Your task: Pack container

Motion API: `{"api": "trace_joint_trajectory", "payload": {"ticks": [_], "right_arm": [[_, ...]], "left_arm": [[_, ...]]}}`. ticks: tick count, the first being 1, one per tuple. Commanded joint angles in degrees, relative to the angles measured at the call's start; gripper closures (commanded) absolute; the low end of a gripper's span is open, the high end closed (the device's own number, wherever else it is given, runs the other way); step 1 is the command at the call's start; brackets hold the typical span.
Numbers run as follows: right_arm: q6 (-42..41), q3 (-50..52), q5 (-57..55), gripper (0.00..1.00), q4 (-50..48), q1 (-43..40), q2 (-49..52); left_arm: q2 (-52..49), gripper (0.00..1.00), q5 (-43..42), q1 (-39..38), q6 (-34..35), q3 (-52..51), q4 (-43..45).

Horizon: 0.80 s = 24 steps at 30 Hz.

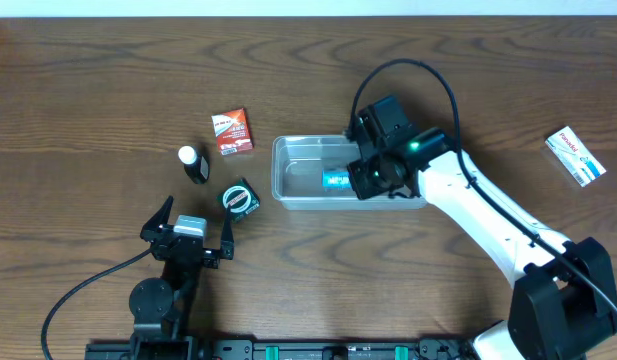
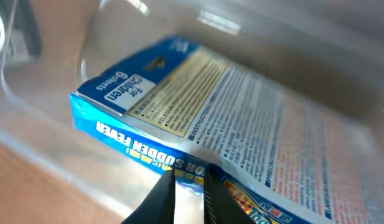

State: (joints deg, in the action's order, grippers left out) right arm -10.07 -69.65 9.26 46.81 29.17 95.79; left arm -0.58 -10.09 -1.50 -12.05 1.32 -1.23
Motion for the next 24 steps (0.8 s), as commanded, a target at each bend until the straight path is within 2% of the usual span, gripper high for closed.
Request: {"api": "trace_joint_trajectory", "payload": {"ticks": [1, 9, 18, 24], "right_arm": [[-0.6, 1.9, -0.8, 0.82, 1.5, -0.2, -1.9], [-0.6, 1.8, -0.9, 0.73, 1.8, -0.2, -10.0], [1.7, 1.8, 1.8, 0.73, -1.0, 0.6, -7.6], [2.5, 1.7, 2.2, 0.55, -6.6, 2.6, -4.5]], "left_arm": [[0.3, 0.02, -0.2, 0.3, -0.5, -1.1, -1.7], [0.3, 0.02, -0.2, 0.3, -0.5, -1.1, -1.7], [0.3, 0.02, -0.2, 0.3, -0.5, -1.1, -1.7], [0.3, 0.02, -0.2, 0.3, -0.5, -1.1, -1.7]]}}
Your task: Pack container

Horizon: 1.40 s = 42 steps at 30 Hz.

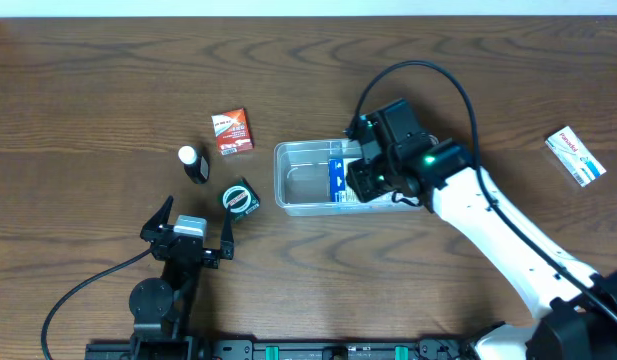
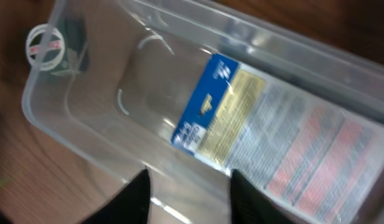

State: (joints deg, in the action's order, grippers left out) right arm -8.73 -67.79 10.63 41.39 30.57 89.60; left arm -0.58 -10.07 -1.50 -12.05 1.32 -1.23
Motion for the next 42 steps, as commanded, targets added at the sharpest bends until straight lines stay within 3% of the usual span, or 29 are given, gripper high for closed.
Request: {"api": "trace_joint_trajectory", "payload": {"ticks": [1, 9, 15, 23, 35, 42], "right_arm": [[1.6, -0.3, 0.9, 0.52, -2.0, 1.5, 2.4], [4.2, -5.4, 1.0, 0.45, -3.7, 3.4, 11.7], [4.1, -9.0, 1.3, 0.45, -4.9, 4.4, 17.0], [-3.0, -9.0, 4.0, 0.6, -9.0, 5.4, 21.3], [-5.2, -9.0, 4.3, 0.78, -10.3, 6.9, 24.0], [-7.0, -9.0, 0.8, 0.79, -8.8, 6.9, 24.0]], "left_arm": [[0.3, 0.02, -0.2, 0.3, -0.5, -1.1, -1.7], [0.3, 0.02, -0.2, 0.3, -0.5, -1.1, -1.7], [0.3, 0.02, -0.2, 0.3, -0.5, -1.1, -1.7], [0.3, 0.02, -0.2, 0.3, -0.5, -1.1, -1.7], [0.3, 0.02, -0.2, 0.3, -0.5, -1.1, -1.7], [0.3, 0.02, -0.2, 0.3, -0.5, -1.1, -1.7]]}}
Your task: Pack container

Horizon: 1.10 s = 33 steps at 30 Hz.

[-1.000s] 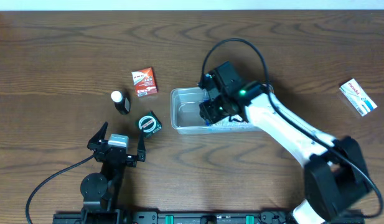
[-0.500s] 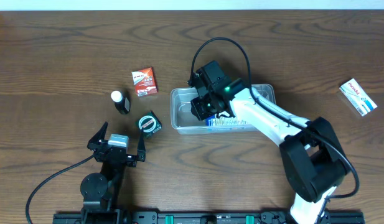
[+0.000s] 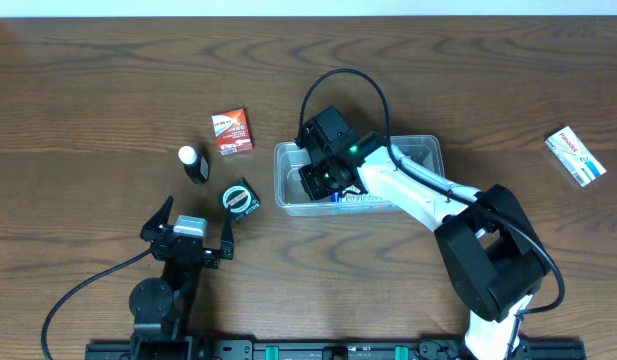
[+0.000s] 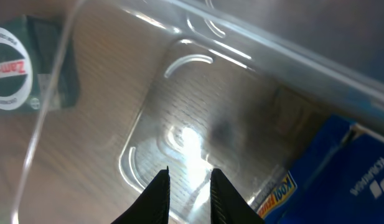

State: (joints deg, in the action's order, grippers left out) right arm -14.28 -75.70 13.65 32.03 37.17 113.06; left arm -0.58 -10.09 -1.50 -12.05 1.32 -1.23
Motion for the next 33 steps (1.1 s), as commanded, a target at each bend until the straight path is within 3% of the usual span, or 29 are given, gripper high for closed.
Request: {"api": "trace_joint_trajectory", "payload": {"ticks": [1, 14, 19, 26, 31, 33], "right_arm": [[-1.6, -1.1, -2.5, 0.79, 0.7, 0.3, 0.5], [-3.1, -1.1, -7.3, 0.76, 3.1, 0.1, 0.5], [-3.1, -1.1, -7.9, 0.55, 3.7, 0.1, 0.5], [-3.1, -1.1, -7.9, 0.45, 4.0, -0.1, 0.5], [-4.1, -1.1, -9.5, 0.22, 4.5, -0.1, 0.5], [-4.1, -1.1, -9.7, 0.19, 4.5, -0.1, 0.5]], "left_arm": [[0.3, 0.02, -0.2, 0.3, -0.5, -1.1, -1.7], [0.3, 0.02, -0.2, 0.3, -0.5, -1.1, -1.7], [0.3, 0.02, -0.2, 0.3, -0.5, -1.1, -1.7], [0.3, 0.02, -0.2, 0.3, -0.5, -1.1, -1.7], [0.3, 0.02, -0.2, 0.3, -0.5, -1.1, -1.7], [0.3, 0.02, -0.2, 0.3, -0.5, -1.1, -1.7]]}}
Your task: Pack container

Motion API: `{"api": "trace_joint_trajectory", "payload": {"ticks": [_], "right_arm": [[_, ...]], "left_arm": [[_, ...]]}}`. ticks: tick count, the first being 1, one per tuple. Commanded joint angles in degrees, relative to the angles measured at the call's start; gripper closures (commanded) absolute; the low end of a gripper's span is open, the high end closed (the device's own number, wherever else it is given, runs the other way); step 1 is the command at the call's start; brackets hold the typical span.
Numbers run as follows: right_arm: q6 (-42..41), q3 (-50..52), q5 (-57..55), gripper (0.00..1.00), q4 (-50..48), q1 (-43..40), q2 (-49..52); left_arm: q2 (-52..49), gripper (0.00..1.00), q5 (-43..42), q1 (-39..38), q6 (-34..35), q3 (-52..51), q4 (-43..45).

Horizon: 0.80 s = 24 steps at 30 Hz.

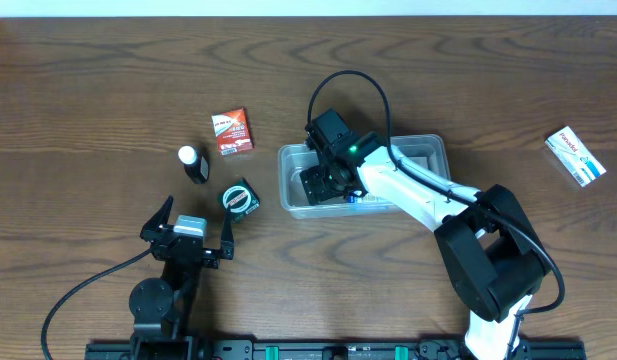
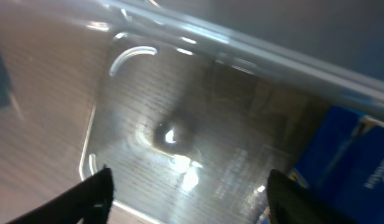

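Note:
The clear plastic container (image 1: 428,145) lies at the table's middle. My right gripper (image 1: 322,186) is down inside its left end, open wide, with nothing between the fingers (image 2: 95,193); in the right wrist view the gripper (image 2: 195,199) hangs over the bare container floor (image 2: 179,143). A blue box (image 2: 360,149) lies in the container just right of the gripper, and shows only as a blue strip (image 1: 356,197) from overhead. My left gripper (image 1: 196,220) rests open at the front left, holding nothing.
Left of the container lie a red box (image 1: 231,131), a black bottle with a white cap (image 1: 194,163) and a green round tin (image 1: 240,198). A white and blue box (image 1: 575,155) sits at the far right.
My right gripper's fingers stood close together in the container's left end; now they are spread wide in about the same spot. The container sits slightly further right. The left arm is unchanged.
My right gripper was shut on the blue box inside the container. Then it was open above the box, which lay in the container. Later it was at the container's left end with fingers close together, and now stands open there.

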State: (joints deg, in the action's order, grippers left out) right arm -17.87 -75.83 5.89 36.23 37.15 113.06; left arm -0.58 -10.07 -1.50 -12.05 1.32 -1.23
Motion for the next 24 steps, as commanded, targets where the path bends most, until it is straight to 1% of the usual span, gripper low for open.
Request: {"api": "trace_joint_trajectory", "payload": {"ticks": [1, 8, 11, 16, 20, 24], "right_arm": [[-0.5, -1.0, -1.9, 0.19, 0.3, -0.1, 0.5], [-0.5, -1.0, -2.0, 0.2, -0.1, -0.5, 0.5], [-0.5, -1.9, -2.0, 0.27, 0.1, -1.3, 0.5], [-0.3, -6.4, -2.0, 0.28, 3.3, -2.9, 0.5], [0.2, -12.3, -2.0, 0.28, 8.2, -3.2, 0.5], [0.1, -20.6, -1.8, 0.24, 18.4, -3.3, 0.0]], "left_arm": [[0.3, 0.02, -0.2, 0.3, -0.5, -1.1, -1.7], [0.3, 0.02, -0.2, 0.3, -0.5, -1.1, -1.7], [0.3, 0.02, -0.2, 0.3, -0.5, -1.1, -1.7], [0.3, 0.02, -0.2, 0.3, -0.5, -1.1, -1.7], [0.3, 0.02, -0.2, 0.3, -0.5, -1.1, -1.7], [0.3, 0.02, -0.2, 0.3, -0.5, -1.1, -1.7]]}}
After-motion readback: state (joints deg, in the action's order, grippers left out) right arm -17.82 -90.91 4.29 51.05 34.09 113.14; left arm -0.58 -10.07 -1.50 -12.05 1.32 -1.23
